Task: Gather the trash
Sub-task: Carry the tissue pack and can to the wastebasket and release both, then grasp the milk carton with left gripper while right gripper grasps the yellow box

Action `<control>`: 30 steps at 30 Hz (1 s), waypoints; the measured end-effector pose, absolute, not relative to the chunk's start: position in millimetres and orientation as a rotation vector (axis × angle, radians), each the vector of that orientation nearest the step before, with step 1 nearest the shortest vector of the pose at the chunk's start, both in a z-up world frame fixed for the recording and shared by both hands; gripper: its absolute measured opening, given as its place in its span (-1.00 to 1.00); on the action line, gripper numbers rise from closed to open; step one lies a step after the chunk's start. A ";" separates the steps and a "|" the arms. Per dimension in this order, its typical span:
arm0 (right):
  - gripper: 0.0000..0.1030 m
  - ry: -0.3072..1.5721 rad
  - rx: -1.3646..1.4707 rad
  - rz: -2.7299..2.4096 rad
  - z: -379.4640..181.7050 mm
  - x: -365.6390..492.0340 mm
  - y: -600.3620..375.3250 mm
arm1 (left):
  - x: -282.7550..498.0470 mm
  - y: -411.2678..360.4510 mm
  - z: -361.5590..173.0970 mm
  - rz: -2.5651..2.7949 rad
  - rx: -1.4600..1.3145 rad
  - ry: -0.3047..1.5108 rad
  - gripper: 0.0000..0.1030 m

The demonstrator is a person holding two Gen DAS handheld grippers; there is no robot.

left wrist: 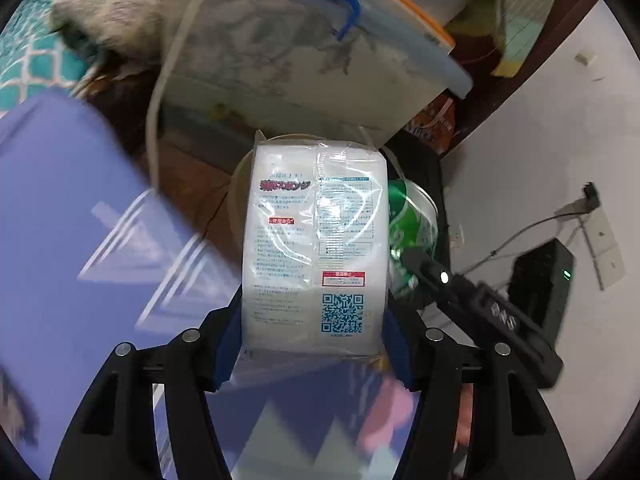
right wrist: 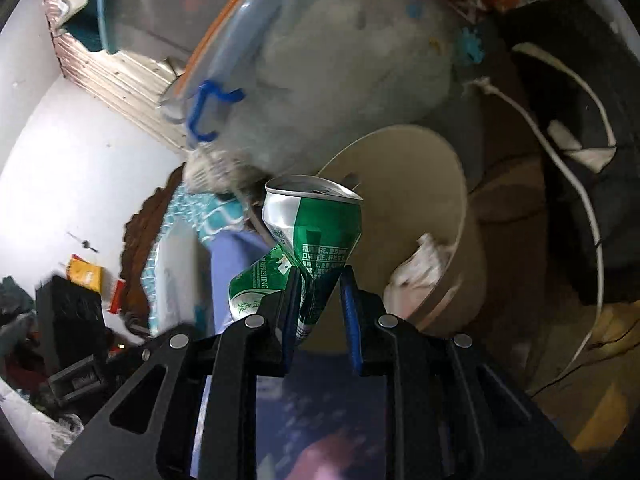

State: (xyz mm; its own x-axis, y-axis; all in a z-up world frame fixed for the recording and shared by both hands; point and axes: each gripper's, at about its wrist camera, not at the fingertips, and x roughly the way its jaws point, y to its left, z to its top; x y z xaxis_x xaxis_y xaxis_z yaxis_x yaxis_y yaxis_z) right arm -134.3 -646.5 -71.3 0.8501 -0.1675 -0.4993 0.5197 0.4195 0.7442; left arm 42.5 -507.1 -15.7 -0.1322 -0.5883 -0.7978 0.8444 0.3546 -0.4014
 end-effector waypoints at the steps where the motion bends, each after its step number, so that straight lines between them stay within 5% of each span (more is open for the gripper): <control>1: -0.50 0.388 1.047 -0.453 -72.1 -131.7 -652.1 | 42.0 -515.1 -18.6 -1.254 0.298 1.157 0.18; 3: -0.31 0.402 1.040 -0.461 -72.8 -126.7 -658.1 | 41.7 -533.1 -27.2 -1.213 0.339 1.151 0.56; 4: 0.21 0.405 1.042 -0.462 -73.2 -125.0 -659.7 | 41.9 -537.2 -30.5 -1.189 0.351 1.140 0.56; 6: 0.52 0.368 1.029 -0.488 -69.6 -128.1 -657.6 | 43.4 -538.5 -33.9 -1.177 0.354 1.143 0.56; 13: 0.36 0.344 0.928 -0.455 -51.1 -123.1 -617.2 | 37.7 -476.7 -6.5 -1.171 0.295 1.017 0.53; 21: 0.11 0.438 0.841 -0.239 -43.0 -79.3 -512.3 | 11.6 -321.2 15.6 -1.093 0.265 0.882 0.47; 30: 0.13 0.641 0.675 0.060 -37.5 -7.5 -370.7 | 40.4 -138.2 11.8 -0.801 0.064 0.908 0.45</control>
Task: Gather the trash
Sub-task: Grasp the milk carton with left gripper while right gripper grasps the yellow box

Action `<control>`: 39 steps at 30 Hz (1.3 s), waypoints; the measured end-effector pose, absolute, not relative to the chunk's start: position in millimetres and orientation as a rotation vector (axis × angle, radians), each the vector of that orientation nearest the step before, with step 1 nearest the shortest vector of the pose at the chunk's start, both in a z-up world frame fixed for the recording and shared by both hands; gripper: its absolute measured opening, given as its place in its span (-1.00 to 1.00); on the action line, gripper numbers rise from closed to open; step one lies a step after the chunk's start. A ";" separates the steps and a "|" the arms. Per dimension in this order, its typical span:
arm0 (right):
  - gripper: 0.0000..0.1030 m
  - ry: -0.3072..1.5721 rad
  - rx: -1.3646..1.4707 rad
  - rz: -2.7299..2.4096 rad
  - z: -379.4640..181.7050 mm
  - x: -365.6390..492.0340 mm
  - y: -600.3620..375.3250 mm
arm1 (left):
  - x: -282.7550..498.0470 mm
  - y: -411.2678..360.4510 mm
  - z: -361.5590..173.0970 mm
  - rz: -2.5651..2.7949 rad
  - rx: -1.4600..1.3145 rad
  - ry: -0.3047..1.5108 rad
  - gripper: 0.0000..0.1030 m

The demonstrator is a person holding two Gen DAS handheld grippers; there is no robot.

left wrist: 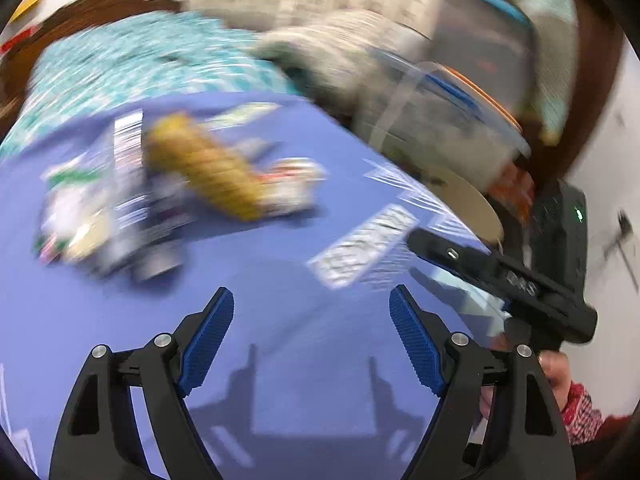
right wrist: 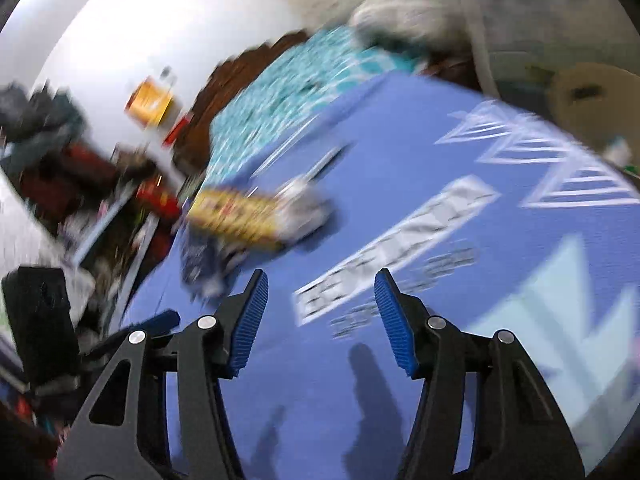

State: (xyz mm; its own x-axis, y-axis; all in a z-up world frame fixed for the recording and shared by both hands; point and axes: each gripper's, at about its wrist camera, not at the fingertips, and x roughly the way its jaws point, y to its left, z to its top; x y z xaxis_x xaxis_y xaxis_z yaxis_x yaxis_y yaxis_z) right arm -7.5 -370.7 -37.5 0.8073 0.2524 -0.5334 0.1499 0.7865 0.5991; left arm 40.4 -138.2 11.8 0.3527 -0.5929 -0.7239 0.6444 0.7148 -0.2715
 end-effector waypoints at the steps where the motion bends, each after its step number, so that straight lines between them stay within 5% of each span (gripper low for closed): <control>1: 0.13 0.656 0.655 0.080 -36.3 -0.4 -360.9 | 47.6 -118.6 10.9 -0.770 0.021 0.915 0.44; 8: 0.13 0.739 0.466 0.164 -27.8 50.9 -292.3 | 107.7 -32.2 2.3 -0.606 -0.214 0.984 0.35; 14: 0.14 0.796 0.433 0.142 -35.6 89.0 -283.4 | 144.0 -59.6 10.8 -0.623 -0.186 0.974 0.51; 17: 0.43 0.805 0.412 0.107 -36.0 103.2 -289.6 | 160.1 -87.5 1.6 -0.625 -0.143 0.998 0.65; 20: 0.48 0.819 0.325 0.082 -34.8 121.5 -288.5 | 169.0 -108.6 -9.5 -0.616 -0.088 1.010 0.65; 22: 0.57 0.824 0.268 0.075 -33.3 132.9 -285.8 | 174.9 -113.2 -17.4 -0.588 -0.068 1.008 0.58; 24: 0.57 0.832 0.212 0.070 -32.9 145.9 -281.5 | 176.1 -112.6 -17.8 -0.584 -0.062 0.987 0.07; 27: 0.57 0.836 0.113 0.062 -34.5 162.1 -271.1 | 172.6 -104.0 -14.9 -0.632 -0.097 0.988 0.06; 29: 0.42 0.842 0.040 0.053 -37.0 171.0 -261.0 | 166.7 -95.6 -14.0 -0.645 -0.110 0.997 0.06; 30: -0.13 0.846 0.014 0.049 -37.4 174.9 -259.1 | 159.9 -86.9 -13.2 -0.661 -0.136 1.004 0.06; 31: -0.32 0.842 0.010 0.056 -37.2 173.7 -258.3 | 155.5 -82.6 -12.0 -0.670 -0.151 1.007 0.06; 39: -0.49 0.774 0.215 0.157 -14.7 113.7 -271.7 | 102.7 -39.5 -6.3 -0.717 -0.203 1.012 0.06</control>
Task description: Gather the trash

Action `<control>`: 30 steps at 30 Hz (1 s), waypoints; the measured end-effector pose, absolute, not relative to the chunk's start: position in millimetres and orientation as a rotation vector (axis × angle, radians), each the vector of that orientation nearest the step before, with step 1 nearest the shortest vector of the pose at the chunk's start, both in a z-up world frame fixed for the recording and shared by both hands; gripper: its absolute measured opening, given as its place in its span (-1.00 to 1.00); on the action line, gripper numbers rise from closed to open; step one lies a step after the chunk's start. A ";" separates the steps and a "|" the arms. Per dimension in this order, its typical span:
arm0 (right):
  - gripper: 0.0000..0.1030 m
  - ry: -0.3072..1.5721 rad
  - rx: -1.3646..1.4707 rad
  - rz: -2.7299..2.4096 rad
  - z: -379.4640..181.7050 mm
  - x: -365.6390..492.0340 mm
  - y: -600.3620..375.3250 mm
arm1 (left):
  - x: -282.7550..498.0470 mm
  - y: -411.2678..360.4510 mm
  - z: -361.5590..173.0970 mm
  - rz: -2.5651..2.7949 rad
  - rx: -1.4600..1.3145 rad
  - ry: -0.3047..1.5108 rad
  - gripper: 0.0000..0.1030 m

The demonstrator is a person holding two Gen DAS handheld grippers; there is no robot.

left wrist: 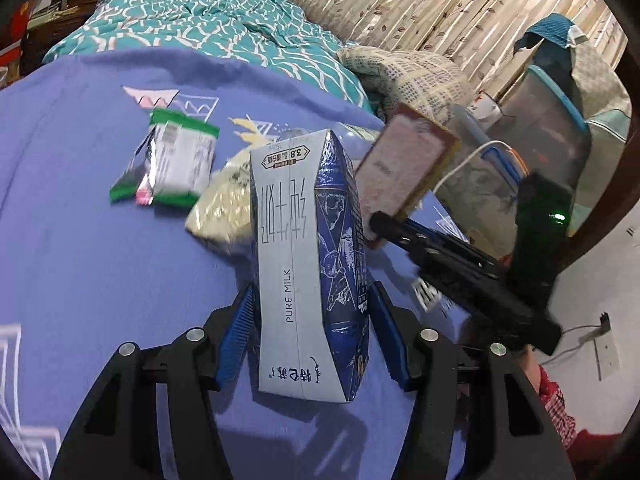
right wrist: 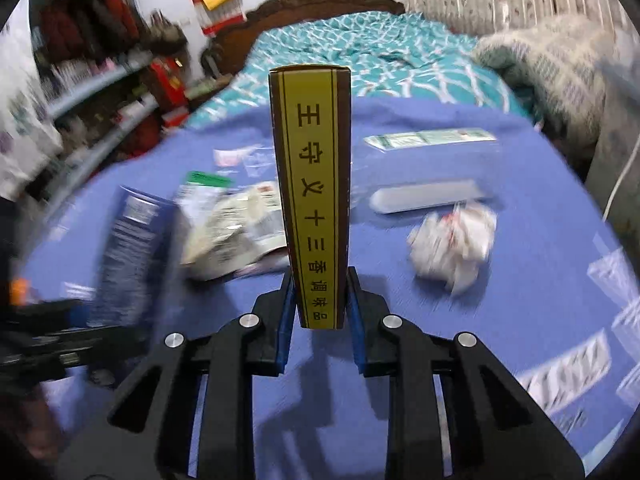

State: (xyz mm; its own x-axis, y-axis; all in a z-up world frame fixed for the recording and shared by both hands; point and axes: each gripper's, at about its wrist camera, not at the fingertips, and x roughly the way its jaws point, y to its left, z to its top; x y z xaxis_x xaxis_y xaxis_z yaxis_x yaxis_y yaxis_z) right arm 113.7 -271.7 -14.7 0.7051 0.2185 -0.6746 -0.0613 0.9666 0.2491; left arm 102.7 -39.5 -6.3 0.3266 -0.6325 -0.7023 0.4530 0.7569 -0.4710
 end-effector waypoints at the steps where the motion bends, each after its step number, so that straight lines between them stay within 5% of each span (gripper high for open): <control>1: -0.49 0.775 0.251 0.182 -12.9 103.0 -272.6 | 97.9 -36.6 -6.4 -0.720 -0.210 1.017 0.06; 14: -0.48 0.844 0.647 0.272 -42.8 -22.3 -319.4 | 53.7 -61.0 -16.9 -0.691 -0.088 1.053 0.08; 18: -0.43 0.848 0.705 0.230 -51.1 -23.3 -337.0 | 55.5 -69.0 -24.1 -0.652 -0.063 1.071 0.23; 25: 0.03 0.842 0.823 0.211 -63.0 -22.9 -355.6 | 55.6 -77.7 -26.4 -0.608 -0.036 1.089 0.41; 30: 0.02 0.840 0.841 0.215 -66.1 -19.6 -356.4 | 51.6 -82.6 -22.1 -0.606 -0.024 1.087 0.53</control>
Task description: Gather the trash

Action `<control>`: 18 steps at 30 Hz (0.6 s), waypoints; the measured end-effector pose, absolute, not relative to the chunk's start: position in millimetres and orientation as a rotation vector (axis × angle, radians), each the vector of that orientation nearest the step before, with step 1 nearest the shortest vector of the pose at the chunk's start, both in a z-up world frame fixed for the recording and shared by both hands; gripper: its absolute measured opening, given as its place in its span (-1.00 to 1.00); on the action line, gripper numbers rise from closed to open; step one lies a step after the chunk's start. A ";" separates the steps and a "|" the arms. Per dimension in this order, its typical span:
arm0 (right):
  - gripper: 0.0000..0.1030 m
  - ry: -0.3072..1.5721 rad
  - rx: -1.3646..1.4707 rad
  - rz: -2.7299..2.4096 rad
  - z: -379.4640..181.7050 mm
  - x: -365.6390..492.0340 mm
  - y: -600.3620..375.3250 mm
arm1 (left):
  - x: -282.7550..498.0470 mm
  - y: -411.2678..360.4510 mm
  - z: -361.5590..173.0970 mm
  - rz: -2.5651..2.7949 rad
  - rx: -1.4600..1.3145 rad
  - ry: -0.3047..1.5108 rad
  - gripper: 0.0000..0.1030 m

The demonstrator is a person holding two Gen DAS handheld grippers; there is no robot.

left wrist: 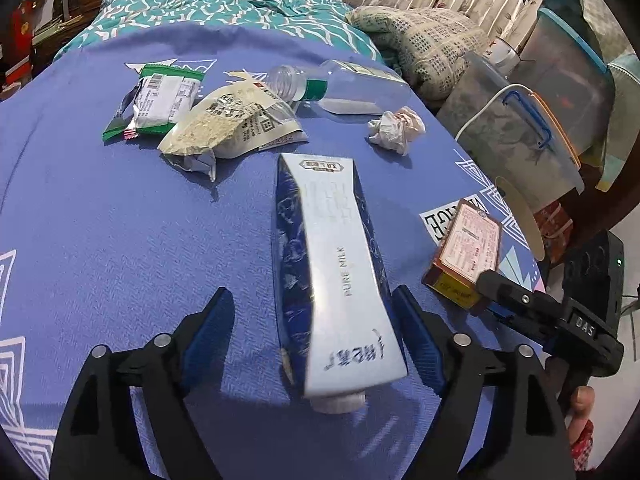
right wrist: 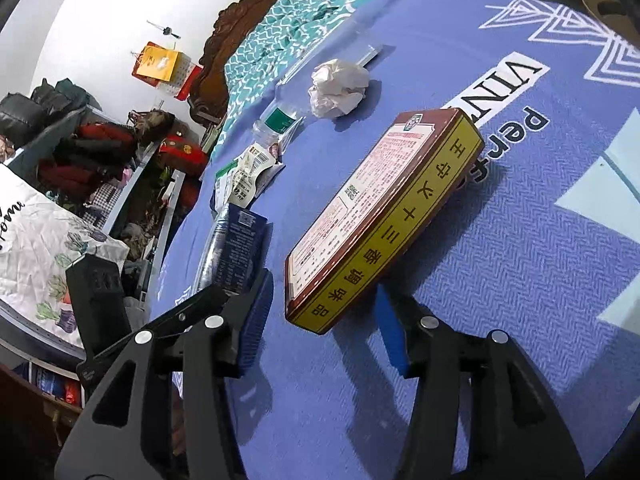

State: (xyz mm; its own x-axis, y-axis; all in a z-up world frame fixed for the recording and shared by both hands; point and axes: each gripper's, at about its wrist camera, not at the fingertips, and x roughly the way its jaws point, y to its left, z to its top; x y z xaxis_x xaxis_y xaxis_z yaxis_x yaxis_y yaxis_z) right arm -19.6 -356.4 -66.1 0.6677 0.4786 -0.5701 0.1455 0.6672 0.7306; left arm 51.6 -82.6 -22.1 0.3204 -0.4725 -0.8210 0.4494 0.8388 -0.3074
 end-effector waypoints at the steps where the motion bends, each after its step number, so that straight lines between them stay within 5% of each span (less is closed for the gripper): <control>1: 0.02 0.835 0.846 0.215 -65.8 -19.5 -355.6 | 50.9 -83.7 -21.6 -0.607 -0.021 1.087 0.54; 7: -0.05 0.808 0.873 0.213 -66.3 -14.5 -366.2 | 48.4 -95.5 -26.1 -0.604 0.013 1.092 0.54; 9: -0.25 0.807 0.876 0.219 -68.8 -13.0 -366.5 | 46.4 -100.3 -27.8 -0.598 0.047 1.078 0.08; 18: -0.45 0.703 0.855 0.186 -54.5 -34.3 -390.7 | 47.8 -160.8 -4.0 -0.786 0.059 1.064 0.05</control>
State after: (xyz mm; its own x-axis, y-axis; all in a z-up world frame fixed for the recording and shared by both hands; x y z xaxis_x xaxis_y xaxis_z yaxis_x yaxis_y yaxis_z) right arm -34.3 -390.7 -54.5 0.7620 0.4199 -0.4930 0.1205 0.6560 0.7451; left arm 47.8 -160.8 -4.0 0.2459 -0.5488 -0.7990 0.6029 0.7320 -0.3173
